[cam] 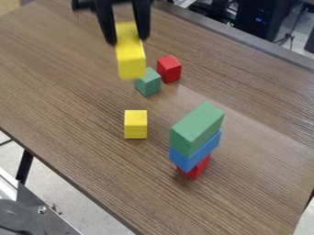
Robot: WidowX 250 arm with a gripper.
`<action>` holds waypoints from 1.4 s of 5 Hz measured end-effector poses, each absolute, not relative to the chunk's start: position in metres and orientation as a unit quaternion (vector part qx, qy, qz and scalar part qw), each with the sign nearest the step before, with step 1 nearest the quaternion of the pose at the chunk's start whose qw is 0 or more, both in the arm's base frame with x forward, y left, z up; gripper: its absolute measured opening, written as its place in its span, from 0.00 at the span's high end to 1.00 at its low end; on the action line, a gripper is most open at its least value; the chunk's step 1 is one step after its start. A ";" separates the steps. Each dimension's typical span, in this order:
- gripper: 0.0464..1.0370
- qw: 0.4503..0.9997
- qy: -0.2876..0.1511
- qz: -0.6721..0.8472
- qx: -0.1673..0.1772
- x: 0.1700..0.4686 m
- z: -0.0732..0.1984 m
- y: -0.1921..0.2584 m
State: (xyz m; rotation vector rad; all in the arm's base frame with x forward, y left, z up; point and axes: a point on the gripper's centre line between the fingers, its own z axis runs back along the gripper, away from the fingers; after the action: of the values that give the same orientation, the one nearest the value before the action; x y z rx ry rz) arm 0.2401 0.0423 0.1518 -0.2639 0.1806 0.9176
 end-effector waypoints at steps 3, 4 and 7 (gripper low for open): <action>0.58 0.813 0.067 0.569 -0.104 0.246 0.144 0.051; 0.58 0.795 0.071 0.595 -0.095 0.237 0.135 0.061; 0.58 0.765 0.058 0.635 -0.095 0.256 0.115 0.133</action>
State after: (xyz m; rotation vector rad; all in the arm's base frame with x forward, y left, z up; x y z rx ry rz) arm 0.2559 0.1330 0.1155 -0.2058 0.1264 1.3795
